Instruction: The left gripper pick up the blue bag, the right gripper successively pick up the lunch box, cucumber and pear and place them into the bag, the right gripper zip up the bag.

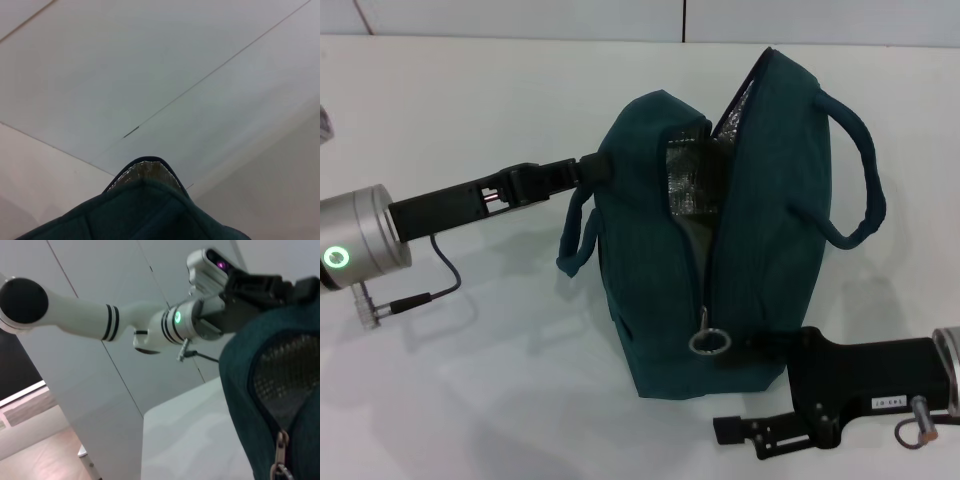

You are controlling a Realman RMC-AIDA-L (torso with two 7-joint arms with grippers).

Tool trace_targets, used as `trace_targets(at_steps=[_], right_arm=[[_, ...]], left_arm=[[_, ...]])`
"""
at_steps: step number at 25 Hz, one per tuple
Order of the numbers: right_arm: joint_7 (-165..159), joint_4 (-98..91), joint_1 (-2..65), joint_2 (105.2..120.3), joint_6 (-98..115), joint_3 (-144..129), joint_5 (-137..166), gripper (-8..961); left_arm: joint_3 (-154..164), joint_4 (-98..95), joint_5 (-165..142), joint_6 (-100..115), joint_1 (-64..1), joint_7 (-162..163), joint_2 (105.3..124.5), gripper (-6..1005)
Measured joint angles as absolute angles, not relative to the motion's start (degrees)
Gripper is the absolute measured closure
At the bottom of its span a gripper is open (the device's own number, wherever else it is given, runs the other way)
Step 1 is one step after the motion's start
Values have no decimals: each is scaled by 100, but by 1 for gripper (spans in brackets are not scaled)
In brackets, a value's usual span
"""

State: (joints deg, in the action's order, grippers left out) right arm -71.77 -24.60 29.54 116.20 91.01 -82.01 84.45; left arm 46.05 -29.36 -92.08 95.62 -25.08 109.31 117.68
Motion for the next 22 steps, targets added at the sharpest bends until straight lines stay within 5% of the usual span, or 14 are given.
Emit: trace_targets(at_steps=[22], right_arm=[[-6884, -2445, 2934, 11619, 8840, -8241, 7929, 110]], left_arm=[[4605, -2935, -9246, 9456, -2473, 10866, 11770, 931]])
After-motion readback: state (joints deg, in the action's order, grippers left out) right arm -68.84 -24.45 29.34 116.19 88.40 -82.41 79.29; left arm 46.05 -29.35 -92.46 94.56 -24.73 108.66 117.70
